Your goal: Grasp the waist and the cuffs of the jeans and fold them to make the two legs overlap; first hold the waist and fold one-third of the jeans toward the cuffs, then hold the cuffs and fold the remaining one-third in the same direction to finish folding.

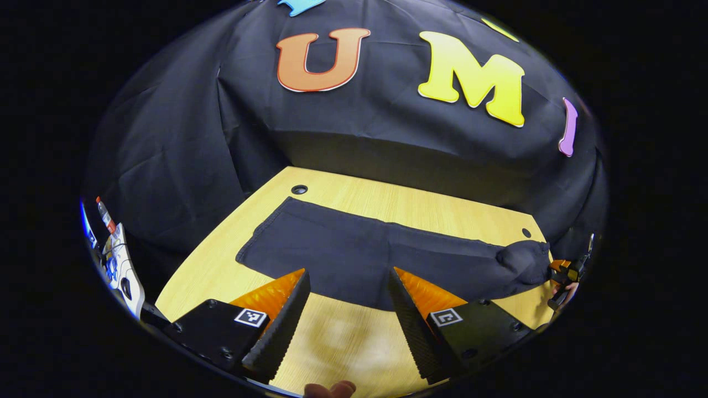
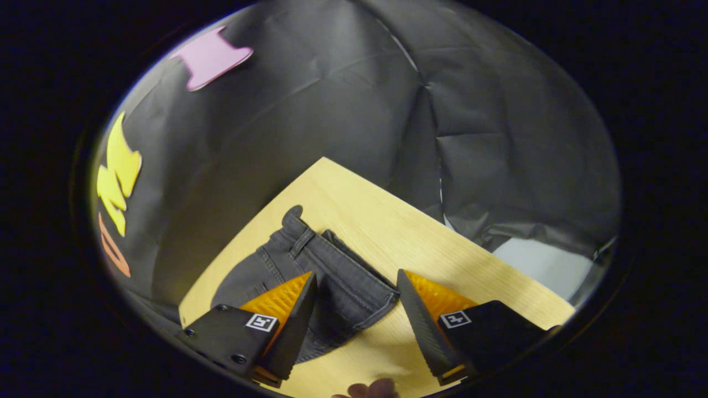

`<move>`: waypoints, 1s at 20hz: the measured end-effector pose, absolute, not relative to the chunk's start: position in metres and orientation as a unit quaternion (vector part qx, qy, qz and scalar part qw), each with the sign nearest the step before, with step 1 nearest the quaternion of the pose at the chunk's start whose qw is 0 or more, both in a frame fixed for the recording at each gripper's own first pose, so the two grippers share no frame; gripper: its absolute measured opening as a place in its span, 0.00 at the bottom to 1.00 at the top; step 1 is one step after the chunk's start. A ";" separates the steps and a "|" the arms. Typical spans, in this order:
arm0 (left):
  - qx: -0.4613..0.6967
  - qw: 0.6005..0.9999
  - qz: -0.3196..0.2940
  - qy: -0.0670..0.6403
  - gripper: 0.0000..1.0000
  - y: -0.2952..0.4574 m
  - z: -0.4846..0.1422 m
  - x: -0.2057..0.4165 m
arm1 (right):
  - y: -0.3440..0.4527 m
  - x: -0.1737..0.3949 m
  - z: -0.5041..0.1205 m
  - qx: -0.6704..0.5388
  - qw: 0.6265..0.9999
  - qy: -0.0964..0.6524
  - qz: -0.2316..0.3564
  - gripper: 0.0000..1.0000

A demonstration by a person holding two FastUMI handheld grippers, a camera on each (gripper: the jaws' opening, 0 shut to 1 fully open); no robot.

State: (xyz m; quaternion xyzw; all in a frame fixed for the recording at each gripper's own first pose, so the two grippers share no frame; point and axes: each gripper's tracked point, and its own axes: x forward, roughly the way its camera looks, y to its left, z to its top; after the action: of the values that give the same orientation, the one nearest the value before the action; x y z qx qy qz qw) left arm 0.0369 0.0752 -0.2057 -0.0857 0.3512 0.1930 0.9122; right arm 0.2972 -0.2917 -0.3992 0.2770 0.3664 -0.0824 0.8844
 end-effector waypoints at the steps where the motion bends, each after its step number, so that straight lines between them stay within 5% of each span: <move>1: -0.092 0.910 0.198 0.353 0.92 0.077 -0.207 0.035 | -0.288 0.296 -0.402 0.243 0.894 0.369 -0.069 0.85; 4: -0.111 0.903 0.209 0.359 0.92 0.081 -0.215 0.032 | -0.287 0.295 -0.404 0.168 0.913 0.370 -0.044 0.93; 7: -0.118 0.897 0.219 0.365 0.92 0.086 -0.219 0.026 | -0.280 0.295 -0.394 0.172 0.909 0.378 -0.031 0.46; 8: -0.119 0.897 0.223 0.362 0.99 0.091 -0.217 0.023 | -0.281 0.296 -0.389 0.165 0.909 0.381 -0.035 0.37; 10: -0.124 0.896 0.231 0.358 0.92 0.102 -0.213 0.013 | -0.271 0.295 -0.375 0.153 0.910 0.383 -0.039 0.19; 11: -0.128 0.895 0.237 0.356 0.99 0.108 -0.214 0.009 | -0.267 0.297 -0.359 0.142 0.915 0.376 -0.030 0.10; 13: -0.146 0.891 0.249 0.350 0.99 0.118 -0.216 -0.002 | -0.250 0.299 -0.321 0.130 0.925 0.358 -0.004 0.09; 14: -0.155 0.889 0.254 0.347 0.92 0.123 -0.218 -0.009 | -0.241 0.298 -0.300 0.120 0.930 0.348 0.009 0.05; 17: -0.176 0.886 0.267 0.335 0.99 0.137 -0.218 -0.026 | -0.191 0.299 -0.225 0.110 0.942 0.312 0.054 0.09; 20: -0.196 0.885 0.278 0.318 0.92 0.154 -0.218 -0.047 | -0.100 0.303 -0.164 0.100 0.946 0.290 0.108 0.08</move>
State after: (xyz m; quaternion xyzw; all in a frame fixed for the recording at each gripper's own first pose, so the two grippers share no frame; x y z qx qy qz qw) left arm -0.0467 0.1537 -0.2181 -0.1960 0.3178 0.2781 0.8850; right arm 0.3032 -0.1003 -0.1639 0.1003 0.2897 0.1083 0.9457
